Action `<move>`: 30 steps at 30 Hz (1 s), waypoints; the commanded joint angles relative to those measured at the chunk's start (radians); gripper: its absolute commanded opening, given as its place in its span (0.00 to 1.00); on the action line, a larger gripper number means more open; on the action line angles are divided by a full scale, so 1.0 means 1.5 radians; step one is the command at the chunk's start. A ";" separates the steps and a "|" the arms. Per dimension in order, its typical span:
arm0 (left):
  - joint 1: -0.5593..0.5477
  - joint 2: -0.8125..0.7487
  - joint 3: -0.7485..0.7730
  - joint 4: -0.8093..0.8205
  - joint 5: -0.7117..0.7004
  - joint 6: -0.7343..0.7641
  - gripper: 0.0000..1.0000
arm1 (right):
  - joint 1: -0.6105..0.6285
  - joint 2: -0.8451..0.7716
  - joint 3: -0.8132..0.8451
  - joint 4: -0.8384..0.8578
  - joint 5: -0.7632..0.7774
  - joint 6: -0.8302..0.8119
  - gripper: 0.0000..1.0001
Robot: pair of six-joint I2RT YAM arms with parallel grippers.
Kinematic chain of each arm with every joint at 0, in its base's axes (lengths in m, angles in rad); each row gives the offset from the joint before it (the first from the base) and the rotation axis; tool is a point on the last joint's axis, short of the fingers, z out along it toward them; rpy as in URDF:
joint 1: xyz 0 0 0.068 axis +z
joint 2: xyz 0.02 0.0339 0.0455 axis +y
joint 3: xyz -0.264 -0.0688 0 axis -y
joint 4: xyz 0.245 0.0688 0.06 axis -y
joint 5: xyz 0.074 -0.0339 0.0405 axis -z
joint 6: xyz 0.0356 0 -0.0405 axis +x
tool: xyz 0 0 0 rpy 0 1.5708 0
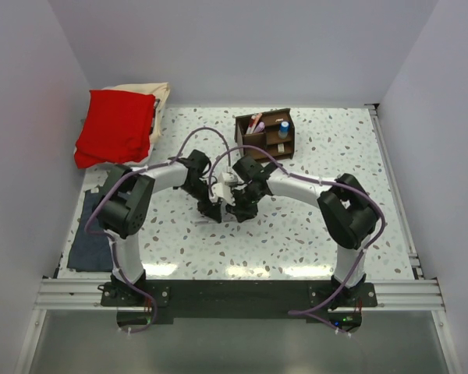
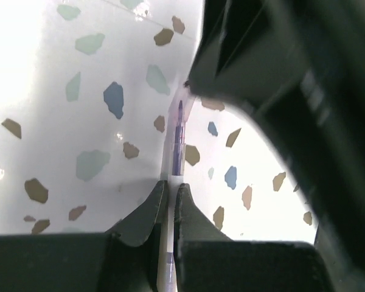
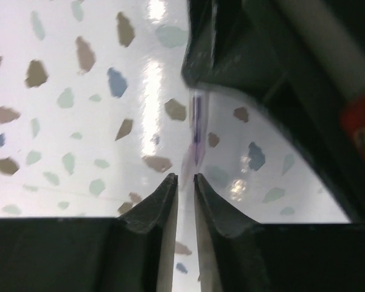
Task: Sort the stationery into containers
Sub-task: Close the pen cap on the pen.
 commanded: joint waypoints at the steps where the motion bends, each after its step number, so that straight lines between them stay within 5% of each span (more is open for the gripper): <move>1: -0.013 -0.042 -0.033 -0.080 -0.028 0.128 0.00 | -0.043 -0.021 0.062 -0.107 -0.016 -0.028 0.29; 10: -0.013 -0.043 -0.017 -0.063 -0.045 0.126 0.00 | -0.099 -0.082 0.023 -0.100 -0.015 -0.041 0.34; 20: -0.016 -0.033 -0.007 -0.086 -0.041 0.152 0.00 | -0.056 -0.180 -0.157 0.119 -0.024 0.105 0.38; 30: -0.016 -0.033 -0.029 -0.040 -0.023 0.109 0.00 | -0.014 -0.150 -0.184 0.229 -0.025 0.156 0.40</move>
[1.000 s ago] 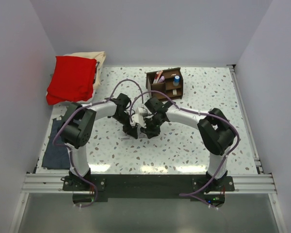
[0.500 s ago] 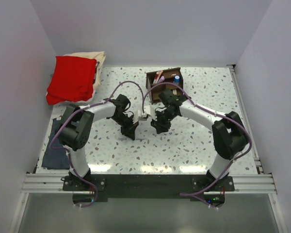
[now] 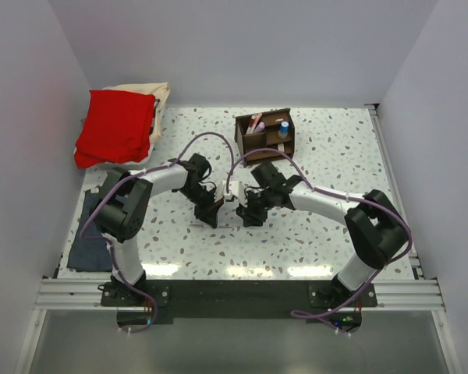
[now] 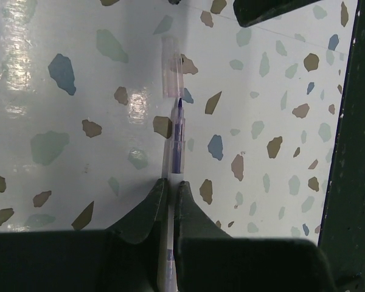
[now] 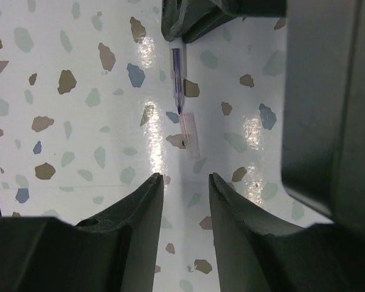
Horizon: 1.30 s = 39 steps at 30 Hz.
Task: Sort the stationery into containers
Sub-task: Close the pen cap on the pen.
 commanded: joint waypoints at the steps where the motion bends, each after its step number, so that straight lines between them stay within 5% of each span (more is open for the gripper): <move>1: -0.002 0.001 -0.011 0.032 0.012 -0.017 0.00 | 0.012 0.022 0.004 0.078 0.004 0.026 0.40; 19: -0.001 0.045 0.029 0.034 0.038 -0.029 0.00 | 0.038 0.094 0.085 -0.047 -0.042 -0.079 0.39; 39: 0.013 0.021 -0.008 -0.048 0.062 0.096 0.00 | -0.039 -0.086 -0.012 -0.019 0.039 -0.002 0.38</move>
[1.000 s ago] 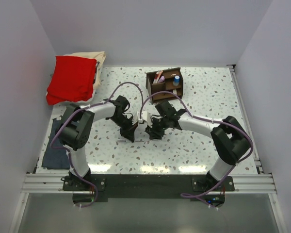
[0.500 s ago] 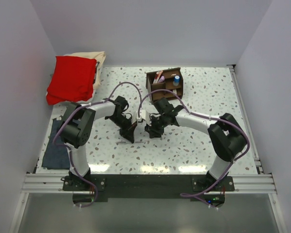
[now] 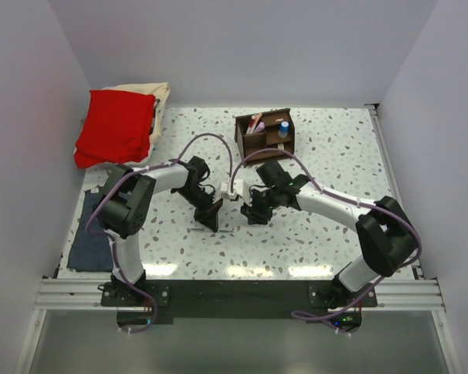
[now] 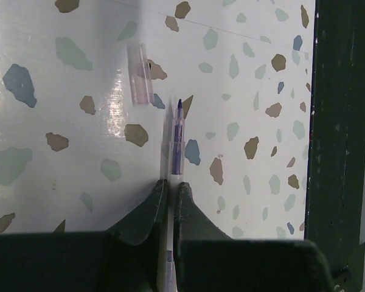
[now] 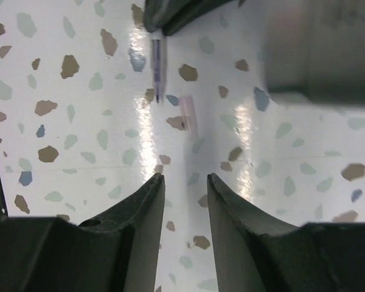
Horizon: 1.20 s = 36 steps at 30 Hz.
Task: Sort the stationery into containers
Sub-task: Close the pen cap on the pen.
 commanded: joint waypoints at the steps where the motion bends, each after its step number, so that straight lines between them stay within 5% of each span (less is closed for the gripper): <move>1: 0.003 -0.007 -0.012 -0.010 -0.006 0.054 0.00 | -0.037 -0.042 -0.002 0.009 0.012 0.004 0.38; 20: 0.027 0.014 0.023 -0.061 0.026 0.054 0.00 | 0.014 0.049 0.031 -0.018 -0.062 -0.280 0.33; 36: 0.069 -0.001 0.054 -0.087 -0.009 0.009 0.00 | 0.041 0.116 0.054 0.046 -0.009 -0.219 0.32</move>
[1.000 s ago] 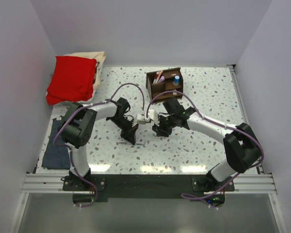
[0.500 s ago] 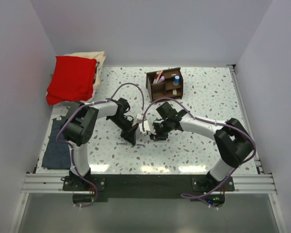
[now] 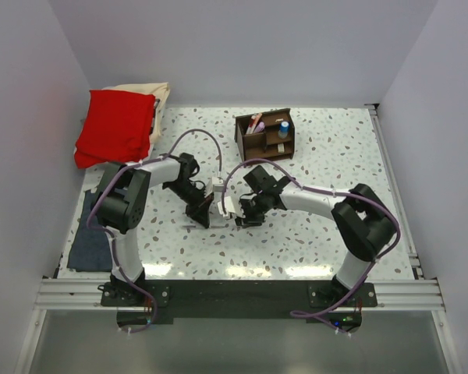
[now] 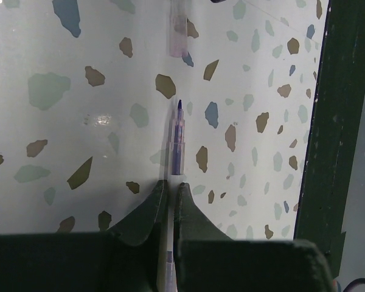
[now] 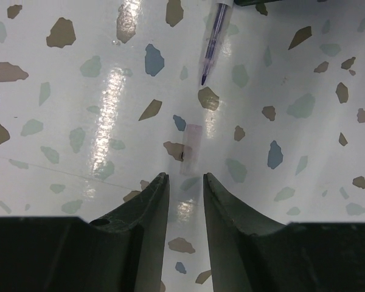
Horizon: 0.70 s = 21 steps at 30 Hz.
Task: Sort the stationery into containers
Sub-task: Close the pen cap on the pen.
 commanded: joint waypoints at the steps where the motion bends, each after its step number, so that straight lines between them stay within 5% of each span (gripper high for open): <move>1: 0.001 -0.020 0.027 -0.015 0.005 -0.009 0.00 | 0.013 0.017 0.031 0.042 0.025 0.029 0.32; 15: 0.003 -0.018 0.022 -0.003 0.008 -0.017 0.00 | 0.043 0.061 0.072 0.011 0.083 0.065 0.27; 18: 0.003 -0.011 0.026 0.002 0.013 -0.030 0.00 | 0.052 0.080 0.091 -0.010 0.088 0.057 0.20; 21: 0.003 -0.002 0.035 0.002 0.016 -0.040 0.00 | 0.054 0.085 0.092 -0.022 0.083 0.048 0.01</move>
